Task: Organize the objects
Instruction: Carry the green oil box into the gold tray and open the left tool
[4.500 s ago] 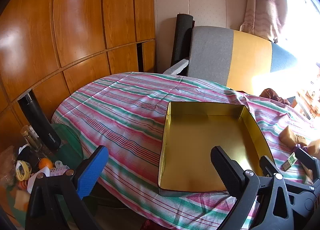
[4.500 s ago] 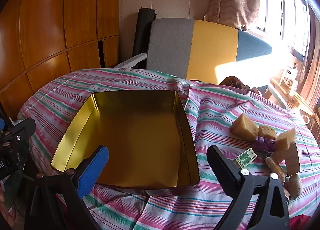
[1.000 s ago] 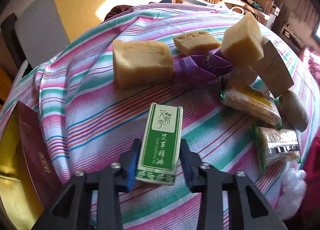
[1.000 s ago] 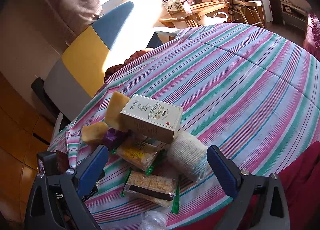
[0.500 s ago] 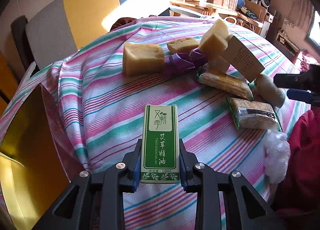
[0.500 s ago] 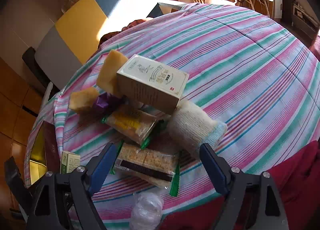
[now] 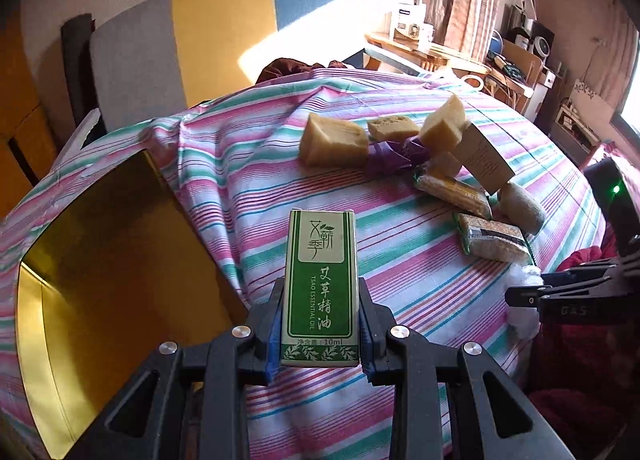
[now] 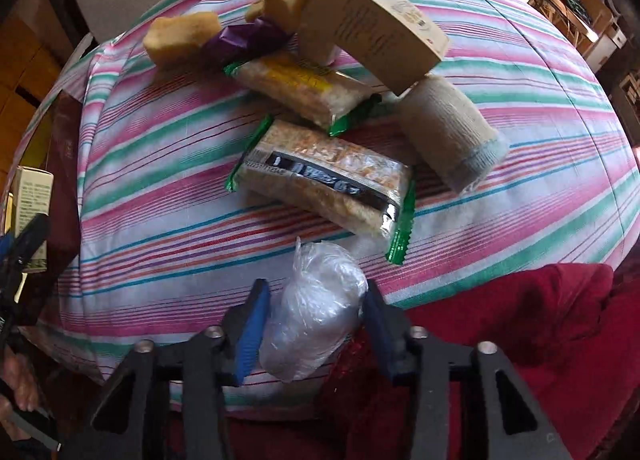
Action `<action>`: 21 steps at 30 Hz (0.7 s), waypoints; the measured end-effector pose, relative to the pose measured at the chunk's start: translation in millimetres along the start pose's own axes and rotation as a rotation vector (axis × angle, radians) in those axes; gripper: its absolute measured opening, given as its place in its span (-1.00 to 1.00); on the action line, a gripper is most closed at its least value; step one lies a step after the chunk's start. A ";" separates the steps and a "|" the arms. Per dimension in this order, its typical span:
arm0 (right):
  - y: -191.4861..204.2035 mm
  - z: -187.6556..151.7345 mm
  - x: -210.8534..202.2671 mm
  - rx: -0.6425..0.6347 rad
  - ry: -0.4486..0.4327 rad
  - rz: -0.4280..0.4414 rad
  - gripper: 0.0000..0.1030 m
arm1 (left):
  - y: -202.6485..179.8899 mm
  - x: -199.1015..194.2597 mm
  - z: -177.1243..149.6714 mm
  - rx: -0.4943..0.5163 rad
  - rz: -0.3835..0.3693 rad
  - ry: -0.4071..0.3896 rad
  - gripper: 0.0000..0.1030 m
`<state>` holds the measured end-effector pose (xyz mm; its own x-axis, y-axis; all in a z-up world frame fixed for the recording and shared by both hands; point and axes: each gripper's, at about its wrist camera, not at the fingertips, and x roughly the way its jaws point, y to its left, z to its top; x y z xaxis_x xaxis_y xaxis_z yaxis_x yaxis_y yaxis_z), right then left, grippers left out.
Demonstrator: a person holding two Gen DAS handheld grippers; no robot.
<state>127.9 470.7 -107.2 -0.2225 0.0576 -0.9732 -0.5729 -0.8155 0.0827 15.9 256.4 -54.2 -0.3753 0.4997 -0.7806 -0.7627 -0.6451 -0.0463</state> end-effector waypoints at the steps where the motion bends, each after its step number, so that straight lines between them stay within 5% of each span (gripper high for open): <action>1: 4.6 -0.1 0.7 -0.026 -0.008 -0.012 -0.29 | 12.5 -6.4 0.1 -0.032 0.000 -0.003 -0.40; 6: 21.4 -1.4 6.6 -0.113 -0.043 -0.038 -0.30 | 108.8 -30.8 -6.1 -0.266 0.069 -0.004 -0.40; 10: 28.8 -2.0 7.2 -0.149 -0.087 0.003 -0.30 | 191.4 -38.8 -15.0 -0.387 0.241 0.000 -0.40; 13: 32.9 -2.5 4.3 -0.173 -0.131 0.023 -0.30 | 243.9 -32.3 -23.1 -0.478 0.299 0.032 -0.40; 21: 40.8 5.7 2.1 -0.205 -0.149 0.066 -0.31 | 305.2 0.6 -14.8 -0.621 0.331 0.091 -0.40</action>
<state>99.6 440.9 -104.7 -0.3764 0.0720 -0.9237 -0.3850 -0.9190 0.0852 -209.2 51.3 -78.0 -0.4698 0.1874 -0.8627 -0.1645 -0.9787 -0.1230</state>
